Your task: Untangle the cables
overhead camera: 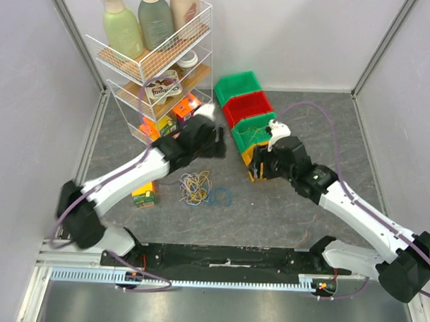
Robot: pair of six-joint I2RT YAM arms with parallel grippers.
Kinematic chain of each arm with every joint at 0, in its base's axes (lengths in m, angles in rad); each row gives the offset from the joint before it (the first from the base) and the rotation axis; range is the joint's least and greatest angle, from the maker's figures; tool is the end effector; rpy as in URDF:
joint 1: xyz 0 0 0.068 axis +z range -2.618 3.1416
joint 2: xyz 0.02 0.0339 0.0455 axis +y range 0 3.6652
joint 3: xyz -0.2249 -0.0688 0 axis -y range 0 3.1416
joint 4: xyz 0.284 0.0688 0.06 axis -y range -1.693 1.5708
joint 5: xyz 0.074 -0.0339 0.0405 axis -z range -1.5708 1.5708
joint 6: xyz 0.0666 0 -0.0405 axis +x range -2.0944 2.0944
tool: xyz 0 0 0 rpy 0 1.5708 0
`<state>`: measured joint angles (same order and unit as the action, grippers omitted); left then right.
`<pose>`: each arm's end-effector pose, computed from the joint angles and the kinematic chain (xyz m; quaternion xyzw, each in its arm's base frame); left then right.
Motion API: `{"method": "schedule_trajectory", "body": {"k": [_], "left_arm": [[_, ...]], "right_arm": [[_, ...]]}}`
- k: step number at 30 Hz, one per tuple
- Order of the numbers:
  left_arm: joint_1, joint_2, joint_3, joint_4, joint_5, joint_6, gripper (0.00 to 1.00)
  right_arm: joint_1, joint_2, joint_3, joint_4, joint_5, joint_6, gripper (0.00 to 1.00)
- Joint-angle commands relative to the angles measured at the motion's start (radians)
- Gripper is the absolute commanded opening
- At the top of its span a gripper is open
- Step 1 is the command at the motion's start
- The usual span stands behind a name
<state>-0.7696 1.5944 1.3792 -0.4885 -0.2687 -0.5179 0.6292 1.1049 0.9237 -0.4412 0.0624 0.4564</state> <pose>0.3146 -0.2802 0.2469 0.0571 0.8993 -0.1526 0.4059 0.2638 0.1869 0.2404 -0.0625 0.8871 0.2120 0.4051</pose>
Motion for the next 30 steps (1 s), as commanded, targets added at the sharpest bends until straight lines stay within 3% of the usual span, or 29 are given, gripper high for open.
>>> {"method": "schedule_trajectory", "body": {"k": [1,7,14,18,21,26,30], "left_arm": [[0.032,-0.259,-0.323,0.085,0.012,-0.040,0.78],[0.092,-0.370,-0.423,0.106,0.169,-0.091,0.73],[0.092,-0.667,-0.704,0.179,0.267,-0.168,0.81],[0.093,-0.816,-0.837,0.171,0.361,-0.206,0.84],[0.092,-0.879,-0.859,0.133,0.361,-0.203,0.94],[0.092,-0.896,-0.836,0.113,0.381,-0.174,0.96],[0.090,-0.895,-0.850,0.145,0.407,-0.177,0.96]], "right_arm": [[0.084,0.002,-0.040,0.142,0.043,0.114,0.70],[0.064,0.103,0.036,0.177,0.191,0.154,0.70],[-0.060,0.496,0.369,0.153,0.059,-0.134,0.70],[-0.092,0.717,0.539,0.145,0.069,-0.309,0.63],[-0.085,0.846,0.659,0.118,0.114,-0.361,0.61],[-0.051,0.961,0.748,0.113,0.241,-0.378,0.60],[-0.033,1.027,0.793,0.113,0.299,-0.380,0.52]]}}
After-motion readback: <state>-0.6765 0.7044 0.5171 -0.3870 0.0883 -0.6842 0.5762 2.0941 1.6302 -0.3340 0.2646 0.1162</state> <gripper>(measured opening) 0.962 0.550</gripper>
